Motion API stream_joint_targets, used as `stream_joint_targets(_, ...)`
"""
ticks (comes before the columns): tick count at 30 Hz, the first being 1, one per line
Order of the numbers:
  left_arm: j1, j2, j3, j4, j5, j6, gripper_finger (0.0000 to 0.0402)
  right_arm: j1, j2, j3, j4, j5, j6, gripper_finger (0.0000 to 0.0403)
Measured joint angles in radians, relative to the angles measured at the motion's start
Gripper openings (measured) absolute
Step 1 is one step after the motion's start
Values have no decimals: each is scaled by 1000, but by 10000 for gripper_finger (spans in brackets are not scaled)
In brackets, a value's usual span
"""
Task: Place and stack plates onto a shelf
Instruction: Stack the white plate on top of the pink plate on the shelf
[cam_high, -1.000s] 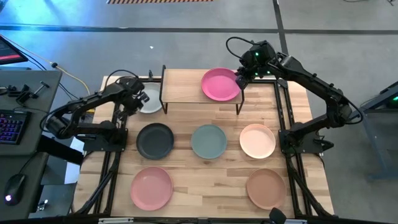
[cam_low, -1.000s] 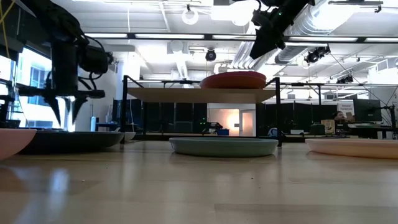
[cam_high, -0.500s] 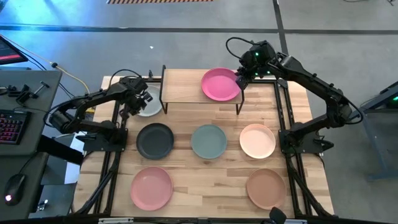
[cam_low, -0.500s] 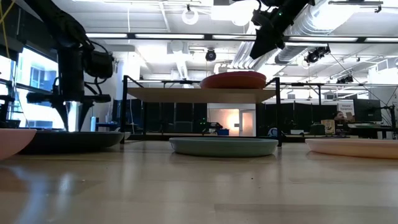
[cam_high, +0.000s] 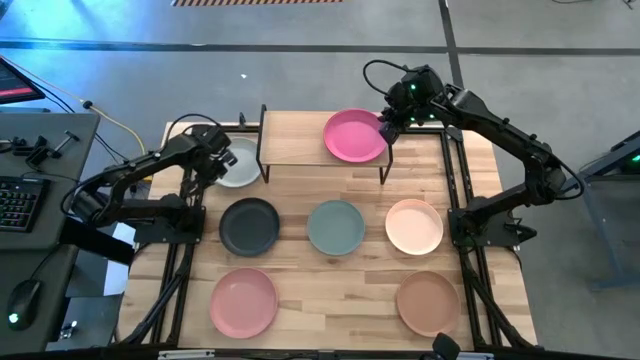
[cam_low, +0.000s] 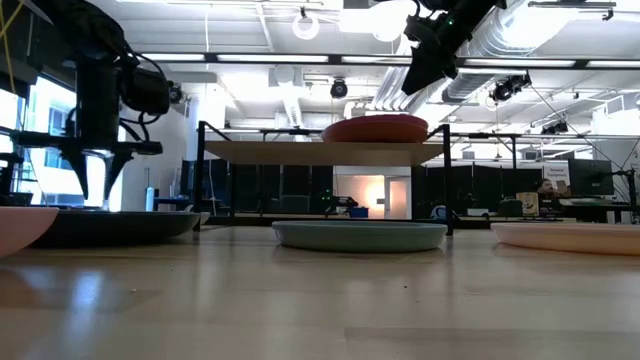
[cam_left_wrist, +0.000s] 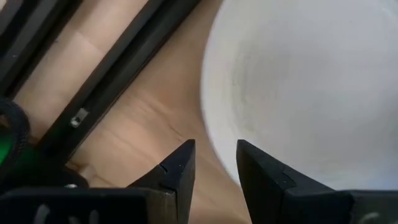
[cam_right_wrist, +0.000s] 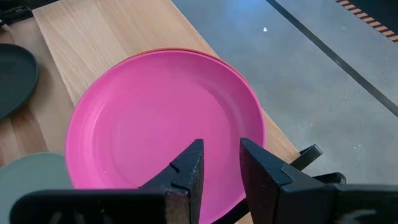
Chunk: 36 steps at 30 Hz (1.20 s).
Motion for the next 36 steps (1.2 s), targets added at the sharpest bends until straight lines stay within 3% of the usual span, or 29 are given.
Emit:
stream_joint_targets(30, 1, 207, 0, 53, -9, -18, 108, 0, 0, 0, 0, 0, 0, 83)
stream_joint_targets(36, 1, 226, 0, 75, -9, 8, 79, 0, 0, 0, 0, 3, -5, 83)
